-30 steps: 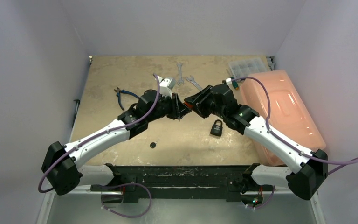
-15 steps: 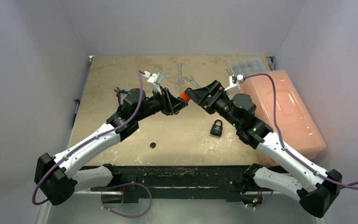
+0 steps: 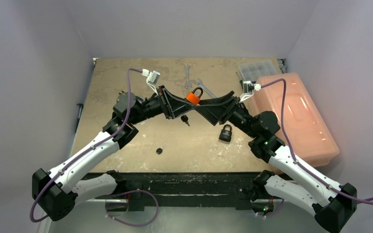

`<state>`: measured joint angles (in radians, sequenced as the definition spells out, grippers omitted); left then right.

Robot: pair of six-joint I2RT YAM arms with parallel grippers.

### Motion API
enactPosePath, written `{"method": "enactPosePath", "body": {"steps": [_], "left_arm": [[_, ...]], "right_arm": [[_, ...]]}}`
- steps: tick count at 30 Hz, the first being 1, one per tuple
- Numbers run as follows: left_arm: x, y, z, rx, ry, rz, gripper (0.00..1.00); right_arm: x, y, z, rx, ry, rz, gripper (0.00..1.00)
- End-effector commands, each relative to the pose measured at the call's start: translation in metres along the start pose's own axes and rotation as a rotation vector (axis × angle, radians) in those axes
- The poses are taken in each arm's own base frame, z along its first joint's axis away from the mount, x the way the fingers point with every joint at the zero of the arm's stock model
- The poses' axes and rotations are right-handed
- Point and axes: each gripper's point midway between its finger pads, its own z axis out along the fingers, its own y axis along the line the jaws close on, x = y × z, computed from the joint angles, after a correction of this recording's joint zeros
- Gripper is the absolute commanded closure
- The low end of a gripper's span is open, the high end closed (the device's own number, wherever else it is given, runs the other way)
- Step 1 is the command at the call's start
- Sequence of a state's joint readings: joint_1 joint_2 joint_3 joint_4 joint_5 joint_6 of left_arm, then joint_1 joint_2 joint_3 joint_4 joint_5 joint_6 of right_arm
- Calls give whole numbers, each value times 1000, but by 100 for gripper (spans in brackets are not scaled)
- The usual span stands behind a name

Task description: Unlock with the key

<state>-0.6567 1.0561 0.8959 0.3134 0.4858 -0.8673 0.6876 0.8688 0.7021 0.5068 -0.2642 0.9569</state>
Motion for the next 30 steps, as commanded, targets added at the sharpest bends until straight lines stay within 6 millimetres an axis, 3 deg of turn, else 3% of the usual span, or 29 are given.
{"method": "enactPosePath", "body": {"steps": [1,7,12,19,27,30], "left_arm": [[-35,-67,-13,212,-73,83,100],[-31,-72,-16,251,-70,76,100],[-31,-72,-15,266,-78,65,100],[-28,-69,-14,267,-75,59,100],[-23,-62,-11,255,-62,59,100],[-23,-61,-11,250,-65,58,100]], "right_arm": [[-25,60,-4,-224,-48,-137,9],[-28,68,5,-258,-44,-148,14],[-33,72,10,-271,-56,-152,34],[-36,69,17,-259,-60,-144,52],[-36,61,25,-218,-53,-135,54],[-34,58,28,-210,-43,-130,60]]}}
